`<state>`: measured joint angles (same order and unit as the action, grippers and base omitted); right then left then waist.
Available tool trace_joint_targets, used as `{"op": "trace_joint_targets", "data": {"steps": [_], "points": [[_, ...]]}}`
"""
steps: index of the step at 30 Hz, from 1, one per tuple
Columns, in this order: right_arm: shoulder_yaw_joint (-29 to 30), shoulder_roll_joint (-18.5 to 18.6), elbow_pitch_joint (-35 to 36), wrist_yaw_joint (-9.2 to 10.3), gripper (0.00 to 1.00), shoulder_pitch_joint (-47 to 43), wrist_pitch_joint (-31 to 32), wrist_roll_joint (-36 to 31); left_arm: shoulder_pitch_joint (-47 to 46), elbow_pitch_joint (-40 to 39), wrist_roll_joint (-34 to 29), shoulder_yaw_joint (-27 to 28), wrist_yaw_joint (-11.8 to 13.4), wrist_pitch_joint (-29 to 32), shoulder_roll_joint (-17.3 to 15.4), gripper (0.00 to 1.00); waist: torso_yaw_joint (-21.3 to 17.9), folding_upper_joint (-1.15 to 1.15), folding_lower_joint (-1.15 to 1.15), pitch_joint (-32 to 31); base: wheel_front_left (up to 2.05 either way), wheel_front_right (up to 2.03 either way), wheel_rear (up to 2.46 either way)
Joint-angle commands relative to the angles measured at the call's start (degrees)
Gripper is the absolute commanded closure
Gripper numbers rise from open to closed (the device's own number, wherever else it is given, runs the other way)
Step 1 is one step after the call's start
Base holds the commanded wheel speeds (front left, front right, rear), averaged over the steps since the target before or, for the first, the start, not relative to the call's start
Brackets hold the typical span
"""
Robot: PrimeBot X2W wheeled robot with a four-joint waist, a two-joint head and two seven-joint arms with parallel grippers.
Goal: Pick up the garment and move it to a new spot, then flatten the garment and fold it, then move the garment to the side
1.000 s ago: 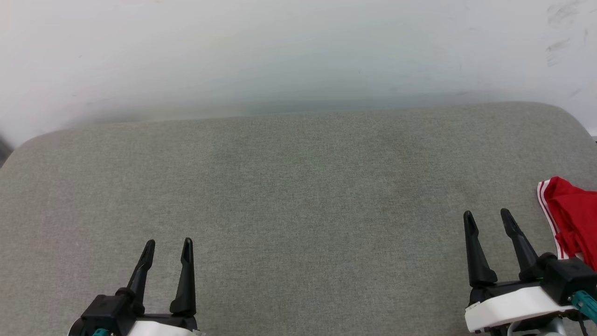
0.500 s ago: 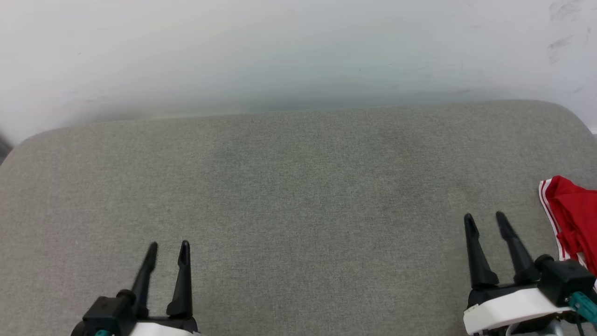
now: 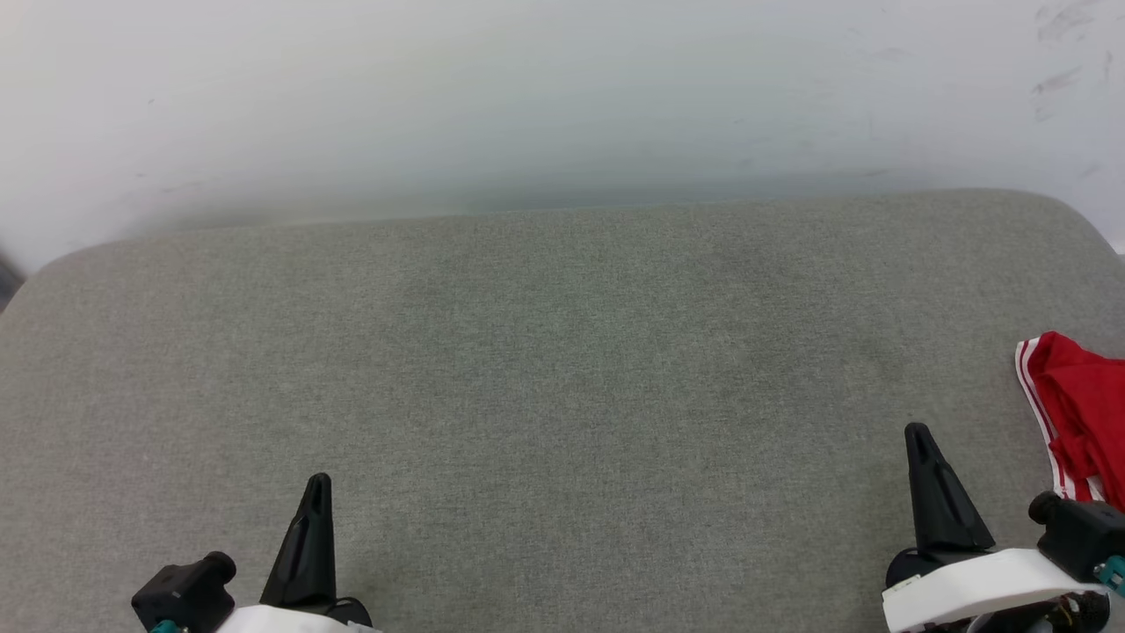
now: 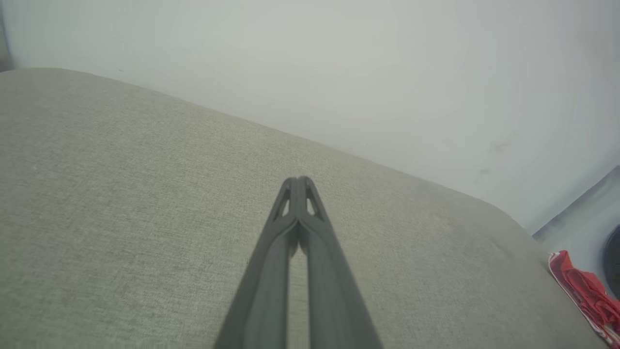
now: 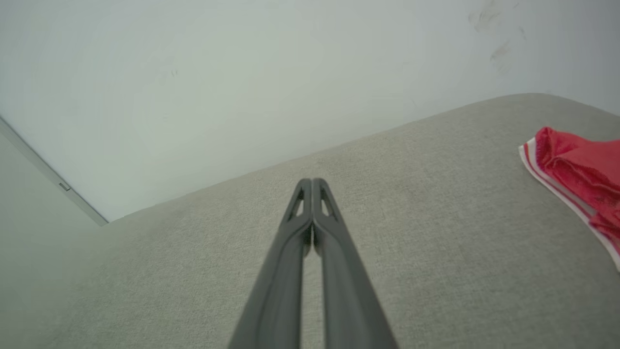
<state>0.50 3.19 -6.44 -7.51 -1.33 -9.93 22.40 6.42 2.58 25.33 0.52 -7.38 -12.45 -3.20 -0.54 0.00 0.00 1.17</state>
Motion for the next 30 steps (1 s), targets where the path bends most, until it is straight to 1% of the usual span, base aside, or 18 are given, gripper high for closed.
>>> {"op": "trace_joint_targets", "data": {"steps": [1, 15, 30], "points": [[0.09, 0.47, 0.51, 0.0, 1.0, 1.53, 0.43, 2.15, -1.68, -0.39, 2.06, 0.14, 0.07, 0.34, -0.52, 1.0, 0.01, 0.0, 0.0, -0.01, 0.0, 0.0, 0.0], [0.51, 0.9, -1.01, 0.01, 1.0, 2.8, 2.92, 15.9, -4.03, 2.19, 15.45, 0.34, -0.04, 3.21, -1.09, 1.0, 0.07, 0.0, 0.0, -0.14, 0.0, 0.0, 0.0], [1.12, 1.14, -2.36, 0.01, 1.0, 3.89, 5.39, 28.25, -5.92, 4.05, 27.39, 0.8, -0.07, 5.99, -1.37, 1.0, 0.15, 0.0, 0.0, -0.27, 0.0, 0.0, 0.0]]}}
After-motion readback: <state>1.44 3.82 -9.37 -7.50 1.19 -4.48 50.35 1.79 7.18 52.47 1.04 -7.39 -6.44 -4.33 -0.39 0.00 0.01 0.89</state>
